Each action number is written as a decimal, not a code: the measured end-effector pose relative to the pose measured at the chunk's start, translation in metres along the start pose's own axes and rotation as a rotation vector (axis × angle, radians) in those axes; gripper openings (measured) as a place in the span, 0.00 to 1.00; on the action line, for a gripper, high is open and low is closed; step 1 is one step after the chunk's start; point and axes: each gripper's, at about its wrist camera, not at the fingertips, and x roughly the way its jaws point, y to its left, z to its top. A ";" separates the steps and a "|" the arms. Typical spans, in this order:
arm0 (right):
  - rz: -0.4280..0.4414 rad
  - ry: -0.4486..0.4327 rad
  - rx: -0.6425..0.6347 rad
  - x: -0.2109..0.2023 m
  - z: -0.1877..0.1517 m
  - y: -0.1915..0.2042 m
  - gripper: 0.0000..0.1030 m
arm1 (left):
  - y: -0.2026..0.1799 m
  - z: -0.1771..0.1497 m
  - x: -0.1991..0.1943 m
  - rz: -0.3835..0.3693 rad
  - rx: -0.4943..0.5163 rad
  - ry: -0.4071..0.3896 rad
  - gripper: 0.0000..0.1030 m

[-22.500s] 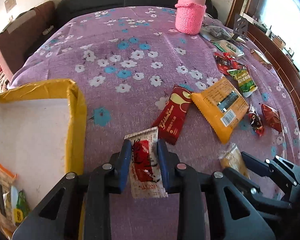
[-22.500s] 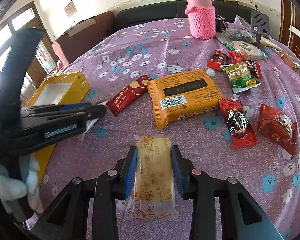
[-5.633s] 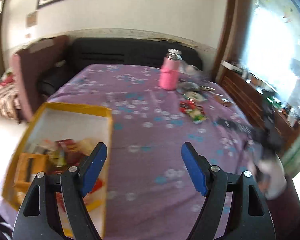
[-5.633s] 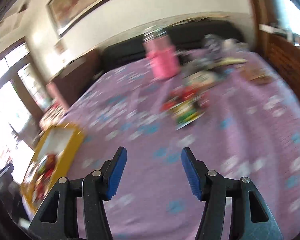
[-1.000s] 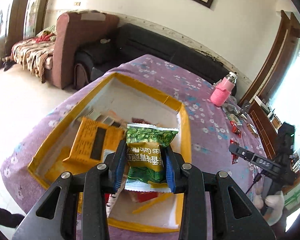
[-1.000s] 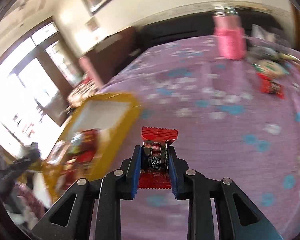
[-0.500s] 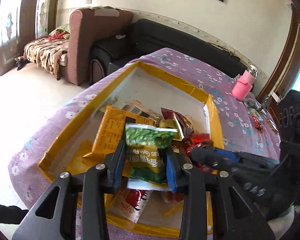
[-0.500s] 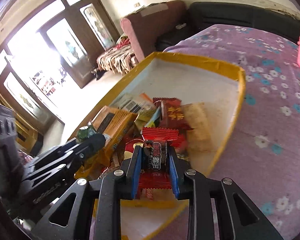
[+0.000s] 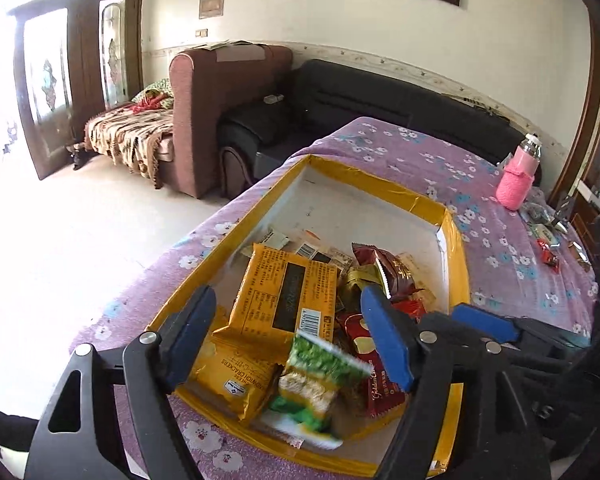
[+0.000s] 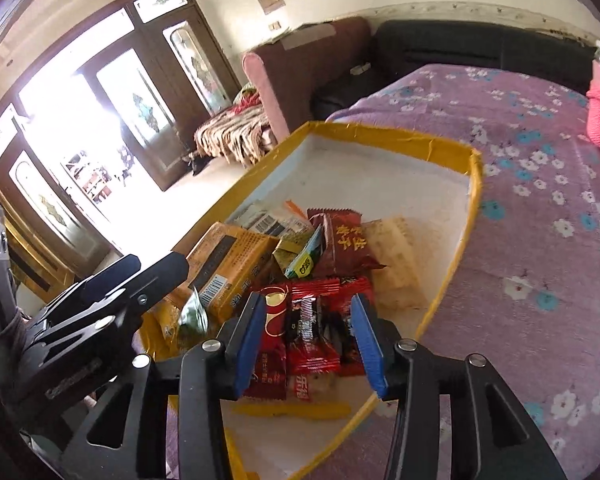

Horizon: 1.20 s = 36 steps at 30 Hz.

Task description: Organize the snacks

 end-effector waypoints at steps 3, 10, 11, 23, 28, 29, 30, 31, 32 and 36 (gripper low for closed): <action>-0.022 -0.034 -0.016 -0.013 -0.005 -0.001 0.50 | -0.006 0.000 -0.003 0.006 0.016 0.000 0.73; -0.035 -0.063 -0.012 -0.034 -0.018 -0.010 0.53 | -0.028 -0.002 -0.013 0.008 0.067 -0.012 0.76; -0.036 -0.064 -0.008 -0.035 -0.020 -0.013 0.54 | -0.031 -0.002 -0.014 0.013 0.075 -0.015 0.76; -0.070 -0.131 -0.067 -0.065 -0.048 -0.009 0.56 | -0.052 -0.013 -0.109 0.167 0.069 -0.438 1.00; -0.082 -0.173 -0.126 -0.080 -0.058 0.004 0.61 | -0.052 -0.021 -0.109 0.107 0.077 -0.381 1.00; -0.081 -0.175 -0.133 -0.081 -0.060 0.005 0.62 | -0.053 -0.021 -0.106 0.095 0.079 -0.345 1.00; -0.082 -0.177 -0.141 -0.083 -0.062 0.007 0.63 | -0.055 -0.021 -0.105 0.088 0.082 -0.327 1.00; -0.085 -0.179 -0.151 -0.084 -0.064 0.008 0.64 | -0.056 -0.021 -0.103 0.076 0.083 -0.307 1.00; -0.088 -0.181 -0.159 -0.086 -0.067 0.009 0.64 | -0.058 -0.021 -0.101 0.070 0.083 -0.290 1.00; -0.113 -0.205 -0.191 -0.094 -0.074 0.013 0.70 | -0.071 -0.026 -0.102 0.071 0.102 -0.275 1.00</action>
